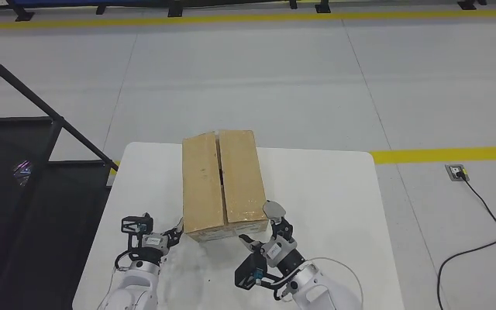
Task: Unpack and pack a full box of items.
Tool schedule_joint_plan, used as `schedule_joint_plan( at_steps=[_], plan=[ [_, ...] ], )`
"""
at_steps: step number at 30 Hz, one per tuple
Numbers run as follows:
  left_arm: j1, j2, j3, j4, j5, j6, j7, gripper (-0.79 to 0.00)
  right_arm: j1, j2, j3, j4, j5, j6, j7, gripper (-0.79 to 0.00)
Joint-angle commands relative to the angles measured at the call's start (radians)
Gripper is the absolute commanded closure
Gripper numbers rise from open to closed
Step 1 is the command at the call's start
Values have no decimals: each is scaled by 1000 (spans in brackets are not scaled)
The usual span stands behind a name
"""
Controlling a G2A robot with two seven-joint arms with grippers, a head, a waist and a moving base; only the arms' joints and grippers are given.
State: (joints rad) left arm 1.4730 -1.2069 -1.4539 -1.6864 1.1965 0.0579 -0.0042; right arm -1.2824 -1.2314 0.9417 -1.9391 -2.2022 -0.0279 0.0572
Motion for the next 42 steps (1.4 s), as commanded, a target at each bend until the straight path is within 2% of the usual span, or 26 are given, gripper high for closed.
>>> schedule_joint_plan(
  at_steps=[1,19,24,28,33,38,42],
  plan=[
    [0,0,0,0,0,0,0,-785,0,0,0,0,0,0,0,-785],
    [13,-4,-1,-14,5,2,14,-785,0,0,0,0,0,0,0,-785],
    [11,-4,2,-9,17,-9,13,-785,-9,1,17,69,35,-20,-54,-785],
    [5,-6,16,-9,34,-31,10,-785,0,-6,12,93,17,-18,-8,-785],
    [3,-9,38,-20,53,-45,13,-785,8,-15,14,119,4,54,1,-785],
    [1,-12,49,-23,59,-42,13,-785,18,-27,1,147,-124,169,86,-785],
    [0,-15,56,-20,62,-44,14,-785,49,-41,-23,183,-145,183,114,-785]
  ],
)
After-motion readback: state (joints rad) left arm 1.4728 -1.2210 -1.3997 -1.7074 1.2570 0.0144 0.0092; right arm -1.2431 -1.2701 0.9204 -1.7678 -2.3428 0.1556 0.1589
